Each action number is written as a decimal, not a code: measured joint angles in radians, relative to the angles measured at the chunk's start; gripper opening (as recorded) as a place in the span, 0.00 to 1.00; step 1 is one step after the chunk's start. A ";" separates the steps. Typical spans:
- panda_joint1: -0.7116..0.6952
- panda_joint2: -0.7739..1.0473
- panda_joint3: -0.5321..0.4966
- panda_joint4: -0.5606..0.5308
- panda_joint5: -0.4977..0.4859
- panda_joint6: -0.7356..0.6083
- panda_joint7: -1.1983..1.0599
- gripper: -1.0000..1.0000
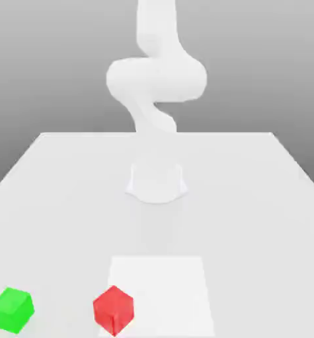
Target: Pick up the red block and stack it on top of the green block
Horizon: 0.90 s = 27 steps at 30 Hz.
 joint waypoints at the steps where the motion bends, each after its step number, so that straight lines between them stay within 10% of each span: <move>1: -0.014 0.039 0.008 -0.008 -0.006 0.015 0.025 0.50; 27: -0.188 0.978 0.037 -0.163 -0.027 0.419 0.487 0.50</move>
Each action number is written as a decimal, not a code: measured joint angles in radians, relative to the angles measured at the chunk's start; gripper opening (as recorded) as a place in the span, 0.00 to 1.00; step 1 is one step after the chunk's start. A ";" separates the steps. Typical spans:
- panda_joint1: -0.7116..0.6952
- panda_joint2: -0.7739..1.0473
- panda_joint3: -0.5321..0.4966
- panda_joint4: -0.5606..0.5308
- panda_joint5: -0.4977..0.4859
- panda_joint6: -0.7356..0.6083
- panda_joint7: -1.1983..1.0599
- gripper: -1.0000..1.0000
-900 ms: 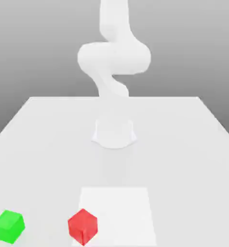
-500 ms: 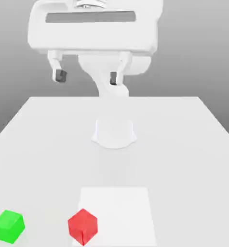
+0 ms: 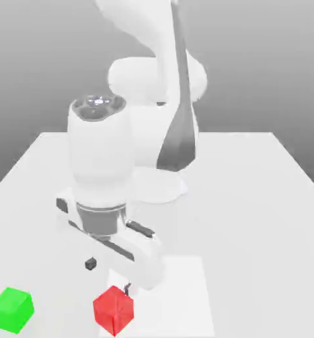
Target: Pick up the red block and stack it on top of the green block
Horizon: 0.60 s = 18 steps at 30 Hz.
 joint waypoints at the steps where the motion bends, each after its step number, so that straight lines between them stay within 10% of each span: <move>1: 0.003 0.036 -0.004 0.005 -0.004 0.030 0.004 0.50; 2: 0.007 0.073 -0.010 0.010 -0.008 0.060 0.008 0.50; 3: 0.011 0.099 -0.013 0.014 -0.012 0.082 0.011 0.00; 18: -0.069 -0.060 -0.075 0.058 0.046 -0.121 0.067 0.00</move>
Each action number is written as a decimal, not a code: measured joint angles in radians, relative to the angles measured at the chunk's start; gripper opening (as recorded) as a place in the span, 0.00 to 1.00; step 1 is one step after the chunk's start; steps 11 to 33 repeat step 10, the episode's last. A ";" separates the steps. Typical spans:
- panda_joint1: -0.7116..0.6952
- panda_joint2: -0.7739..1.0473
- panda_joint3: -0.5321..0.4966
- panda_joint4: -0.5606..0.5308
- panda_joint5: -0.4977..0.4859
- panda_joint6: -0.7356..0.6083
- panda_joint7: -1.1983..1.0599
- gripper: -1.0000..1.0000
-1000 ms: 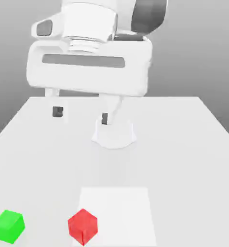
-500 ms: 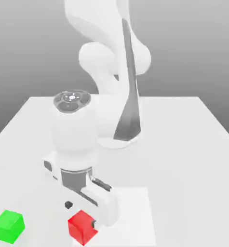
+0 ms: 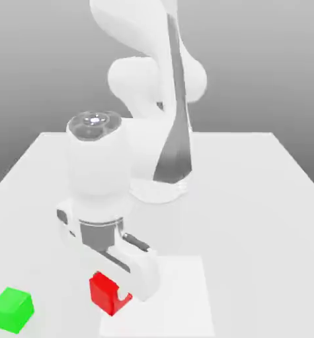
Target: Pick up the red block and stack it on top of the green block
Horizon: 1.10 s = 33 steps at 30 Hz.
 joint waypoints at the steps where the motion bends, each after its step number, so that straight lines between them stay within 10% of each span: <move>1: -0.022 0.001 -0.026 0.022 0.011 -0.021 0.024 0.00; 6: -0.102 0.120 -0.097 0.107 0.074 0.010 0.086 0.00; 7: -0.107 0.149 -0.094 0.111 0.082 0.035 0.083 1.00; 33: -0.107 0.149 -0.094 0.111 0.082 0.035 0.083 1.00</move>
